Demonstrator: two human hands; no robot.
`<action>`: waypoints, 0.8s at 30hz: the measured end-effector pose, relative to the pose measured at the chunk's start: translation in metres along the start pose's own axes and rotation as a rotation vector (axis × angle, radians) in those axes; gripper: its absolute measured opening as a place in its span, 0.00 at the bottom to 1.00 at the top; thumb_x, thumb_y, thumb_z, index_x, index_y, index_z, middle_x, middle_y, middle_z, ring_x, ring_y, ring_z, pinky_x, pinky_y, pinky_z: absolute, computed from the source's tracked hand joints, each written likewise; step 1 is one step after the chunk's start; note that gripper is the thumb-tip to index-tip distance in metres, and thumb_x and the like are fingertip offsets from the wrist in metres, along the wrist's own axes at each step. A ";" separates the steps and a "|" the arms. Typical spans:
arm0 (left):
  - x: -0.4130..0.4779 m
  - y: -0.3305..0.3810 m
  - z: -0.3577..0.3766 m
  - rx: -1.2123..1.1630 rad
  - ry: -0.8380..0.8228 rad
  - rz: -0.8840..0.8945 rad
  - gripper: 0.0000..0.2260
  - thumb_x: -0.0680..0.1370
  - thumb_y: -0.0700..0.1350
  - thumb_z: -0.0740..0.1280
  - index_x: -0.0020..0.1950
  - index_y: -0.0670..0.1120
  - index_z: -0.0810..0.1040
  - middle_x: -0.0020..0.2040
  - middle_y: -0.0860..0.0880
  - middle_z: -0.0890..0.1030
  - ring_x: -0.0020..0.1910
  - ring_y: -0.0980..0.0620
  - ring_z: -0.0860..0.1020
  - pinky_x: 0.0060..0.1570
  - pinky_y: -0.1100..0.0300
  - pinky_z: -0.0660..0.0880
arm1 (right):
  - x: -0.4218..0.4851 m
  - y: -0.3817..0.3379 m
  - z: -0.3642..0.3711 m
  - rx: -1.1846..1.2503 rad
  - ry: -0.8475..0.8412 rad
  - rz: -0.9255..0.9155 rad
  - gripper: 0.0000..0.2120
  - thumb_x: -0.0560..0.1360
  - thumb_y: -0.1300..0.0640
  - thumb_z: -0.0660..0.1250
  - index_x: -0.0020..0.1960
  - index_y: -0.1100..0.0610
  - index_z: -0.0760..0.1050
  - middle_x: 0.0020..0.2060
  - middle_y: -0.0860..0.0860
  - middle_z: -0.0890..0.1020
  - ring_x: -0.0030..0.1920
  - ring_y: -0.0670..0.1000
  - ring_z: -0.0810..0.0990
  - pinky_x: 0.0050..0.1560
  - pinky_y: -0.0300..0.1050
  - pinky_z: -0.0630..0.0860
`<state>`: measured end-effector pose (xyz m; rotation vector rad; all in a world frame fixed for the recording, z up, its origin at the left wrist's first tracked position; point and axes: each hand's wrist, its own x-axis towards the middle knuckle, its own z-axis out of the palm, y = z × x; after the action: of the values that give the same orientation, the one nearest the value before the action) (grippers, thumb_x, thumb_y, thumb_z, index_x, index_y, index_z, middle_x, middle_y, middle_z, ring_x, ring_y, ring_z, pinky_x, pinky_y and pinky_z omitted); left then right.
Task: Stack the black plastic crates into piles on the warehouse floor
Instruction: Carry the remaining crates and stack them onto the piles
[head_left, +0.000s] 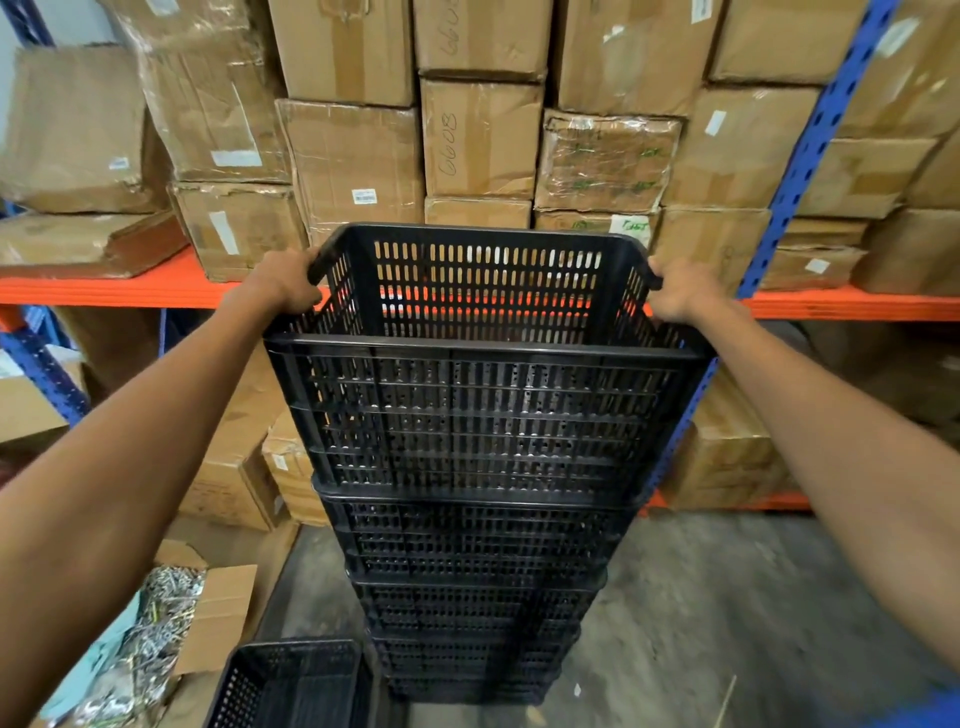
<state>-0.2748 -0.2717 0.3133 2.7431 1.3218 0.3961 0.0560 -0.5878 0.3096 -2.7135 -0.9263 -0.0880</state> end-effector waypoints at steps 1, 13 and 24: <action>0.000 0.002 0.000 0.031 -0.003 0.004 0.20 0.73 0.40 0.68 0.64 0.43 0.73 0.52 0.36 0.80 0.52 0.37 0.79 0.53 0.46 0.76 | 0.000 0.001 0.002 -0.015 0.010 -0.012 0.26 0.72 0.62 0.65 0.70 0.58 0.69 0.60 0.63 0.78 0.61 0.62 0.77 0.55 0.47 0.74; 0.018 -0.003 0.017 0.267 -0.137 0.158 0.41 0.77 0.45 0.65 0.78 0.38 0.39 0.79 0.39 0.40 0.79 0.43 0.42 0.78 0.48 0.49 | -0.001 -0.001 0.008 -0.227 -0.016 -0.171 0.38 0.78 0.50 0.63 0.78 0.65 0.49 0.77 0.60 0.57 0.75 0.59 0.63 0.70 0.49 0.66; 0.029 -0.007 0.024 0.258 -0.113 0.168 0.36 0.78 0.42 0.59 0.79 0.41 0.39 0.80 0.43 0.40 0.80 0.47 0.41 0.79 0.52 0.46 | 0.008 0.007 0.019 -0.308 -0.084 -0.171 0.46 0.77 0.44 0.63 0.79 0.63 0.37 0.79 0.56 0.41 0.79 0.56 0.40 0.78 0.51 0.51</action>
<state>-0.2568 -0.2441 0.2949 3.0469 1.1961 0.0814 0.0660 -0.5834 0.2904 -2.9275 -1.2633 -0.1636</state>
